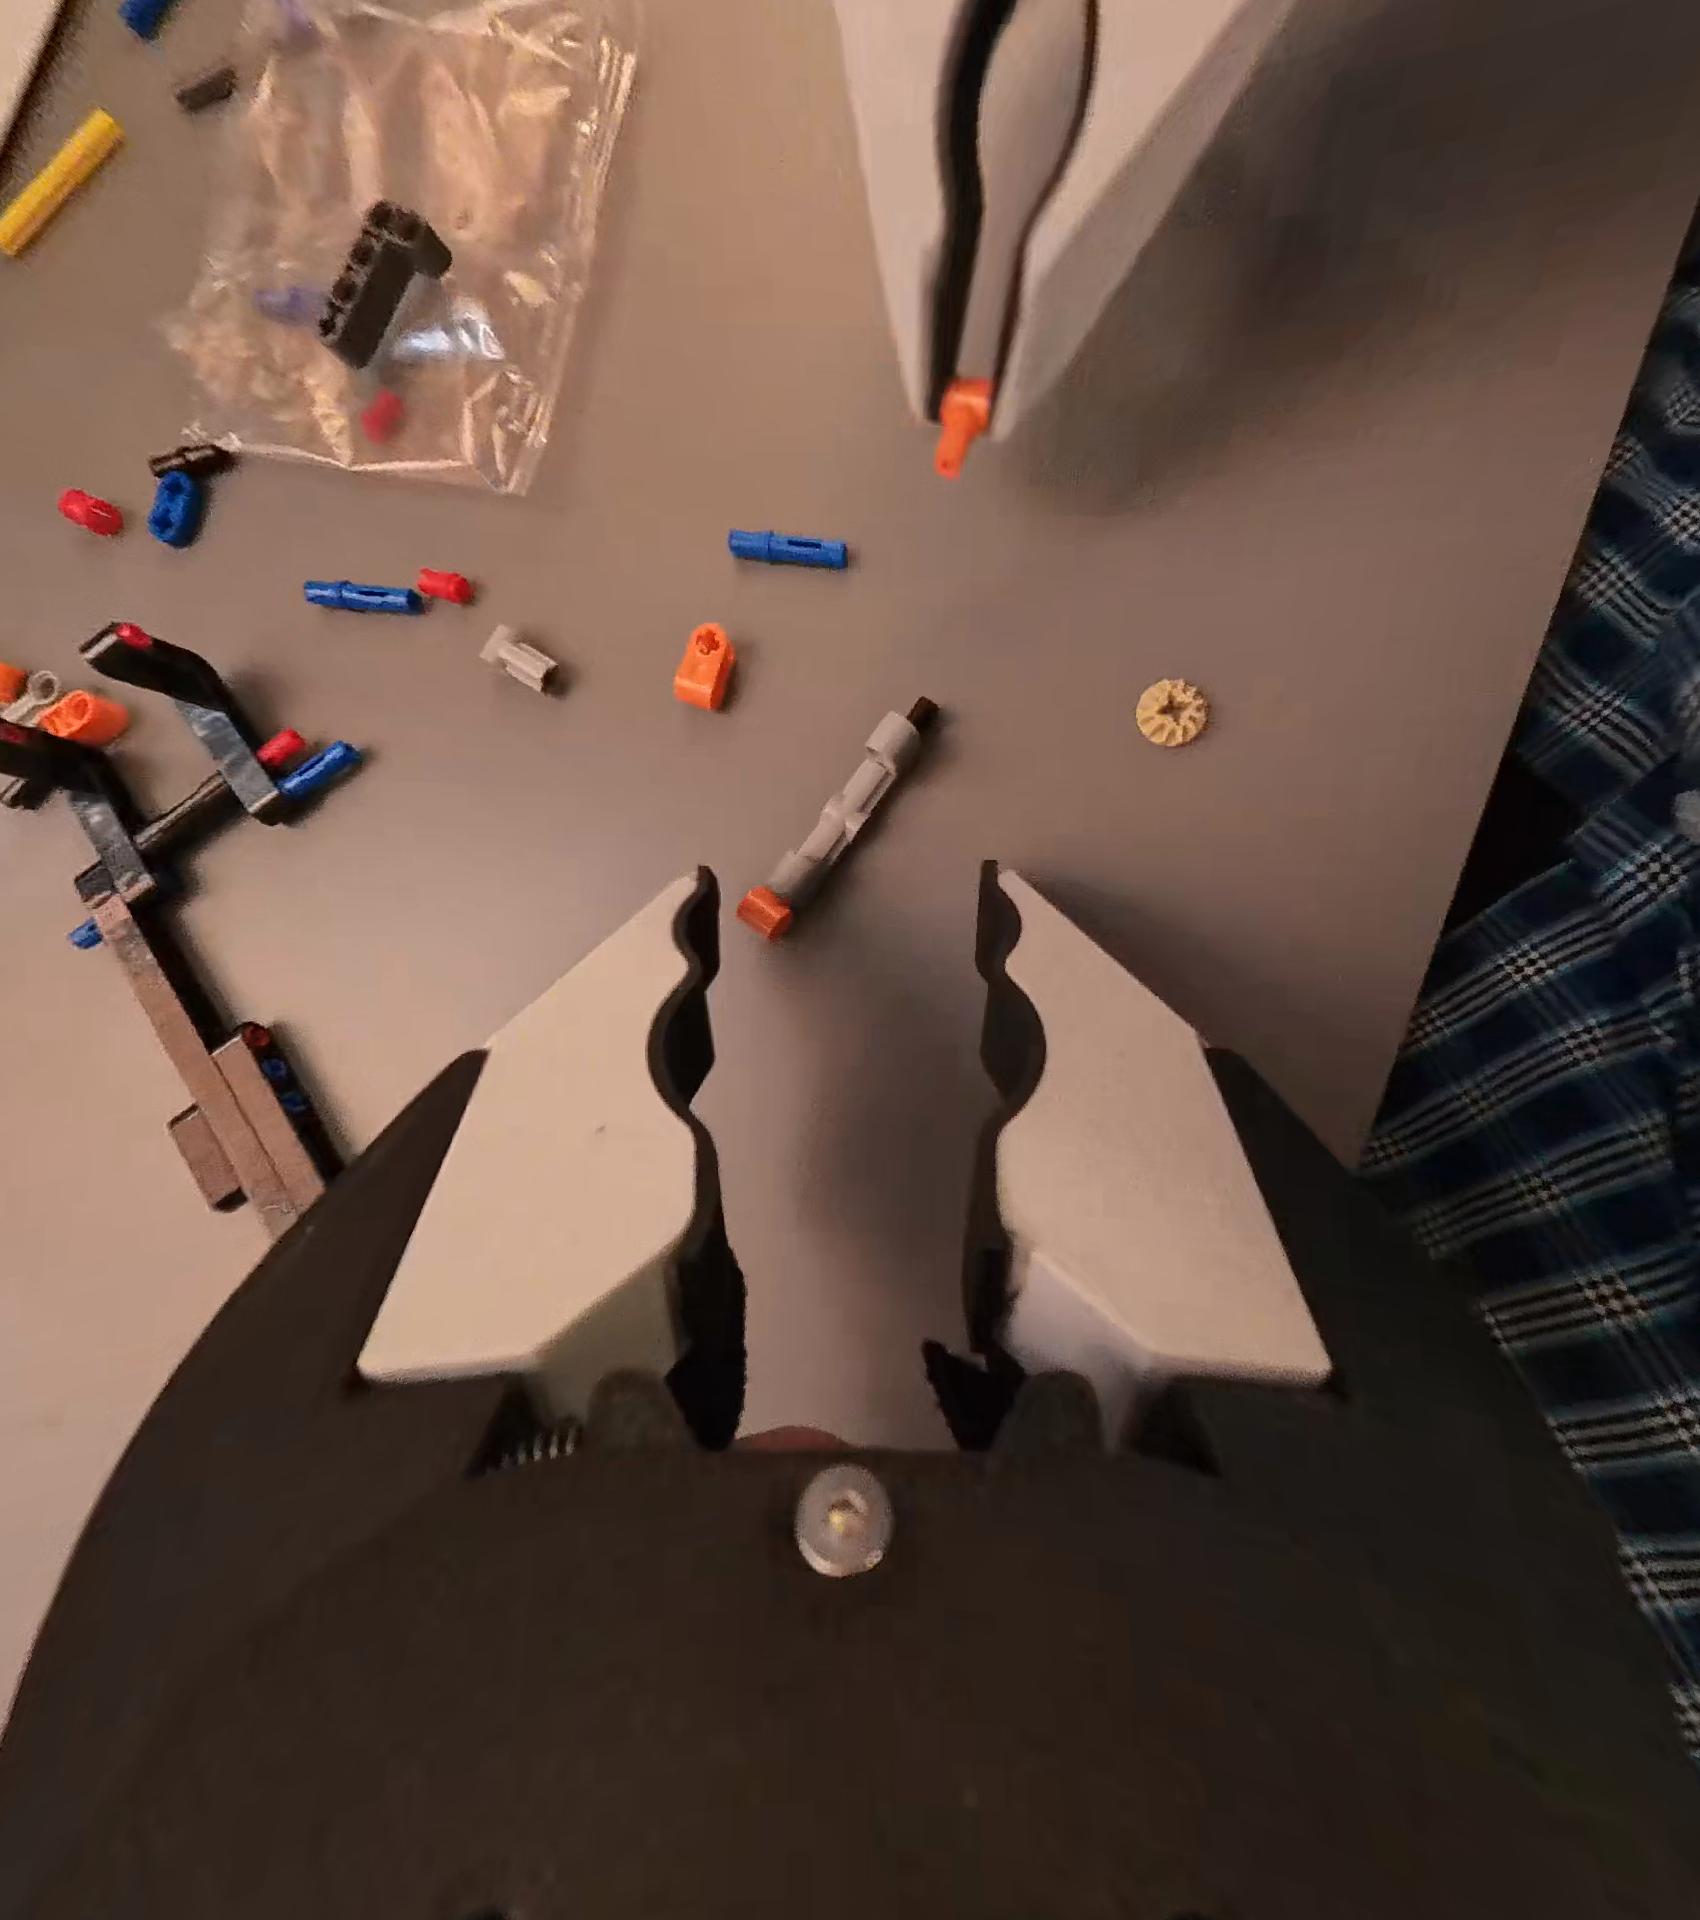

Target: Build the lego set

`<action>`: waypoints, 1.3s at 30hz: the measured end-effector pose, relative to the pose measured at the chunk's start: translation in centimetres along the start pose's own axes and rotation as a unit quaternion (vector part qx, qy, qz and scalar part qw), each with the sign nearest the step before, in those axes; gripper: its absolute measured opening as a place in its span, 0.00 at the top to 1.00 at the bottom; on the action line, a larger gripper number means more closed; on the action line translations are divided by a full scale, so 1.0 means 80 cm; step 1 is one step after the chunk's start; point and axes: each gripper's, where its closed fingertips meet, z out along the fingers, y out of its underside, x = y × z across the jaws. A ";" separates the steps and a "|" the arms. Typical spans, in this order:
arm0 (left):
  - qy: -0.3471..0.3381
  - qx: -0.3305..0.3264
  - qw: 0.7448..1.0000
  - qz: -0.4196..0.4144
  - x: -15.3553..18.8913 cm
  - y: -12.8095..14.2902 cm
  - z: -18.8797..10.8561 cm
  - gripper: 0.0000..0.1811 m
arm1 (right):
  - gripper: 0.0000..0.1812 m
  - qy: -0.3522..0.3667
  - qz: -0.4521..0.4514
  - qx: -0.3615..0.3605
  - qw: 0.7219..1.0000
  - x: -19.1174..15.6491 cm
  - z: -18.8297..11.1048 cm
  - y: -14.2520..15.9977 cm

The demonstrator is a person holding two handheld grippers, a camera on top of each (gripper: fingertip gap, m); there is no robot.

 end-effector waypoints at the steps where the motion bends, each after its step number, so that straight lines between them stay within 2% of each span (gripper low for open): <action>1: 0.001 0.001 1.000 -0.004 0.000 0.000 0.001 0.74 | 0.97 -0.005 -0.001 -0.006 1.000 -0.005 0.006 0.005; 5: -0.003 -0.005 1.000 -0.011 -0.003 0.004 0.001 0.75 | 0.97 -0.007 -0.026 -0.037 0.999 -0.012 0.021 0.023; 11: -0.004 -0.013 1.000 -0.020 -0.005 0.007 0.002 0.74 | 0.93 0.006 -0.069 -0.034 0.997 -0.012 0.023 0.022; 14: -0.008 -0.008 1.000 -0.022 -0.008 0.005 -0.002 0.74 | 0.89 0.017 -0.067 -0.033 0.997 -0.012 0.016 0.025; 21: -0.007 -0.008 1.000 -0.022 -0.008 0.004 -0.002 0.74 | 0.89 0.033 -0.026 -0.023 0.999 -0.005 0.001 0.023; 30: -0.001 -0.014 1.000 -0.020 -0.012 0.007 0.004 0.76 | 0.89 0.015 -0.017 -0.037 0.999 -0.010 0.023 0.025; 35: 0.005 -0.014 1.000 -0.005 -0.012 0.001 0.008 0.78 | 0.95 0.020 -0.019 -0.027 0.999 -0.009 0.027 0.021; 39: 0.009 -0.015 1.000 0.024 -0.011 -0.009 0.009 0.78 | 0.92 0.012 -0.011 -0.017 1.000 -0.012 0.027 0.021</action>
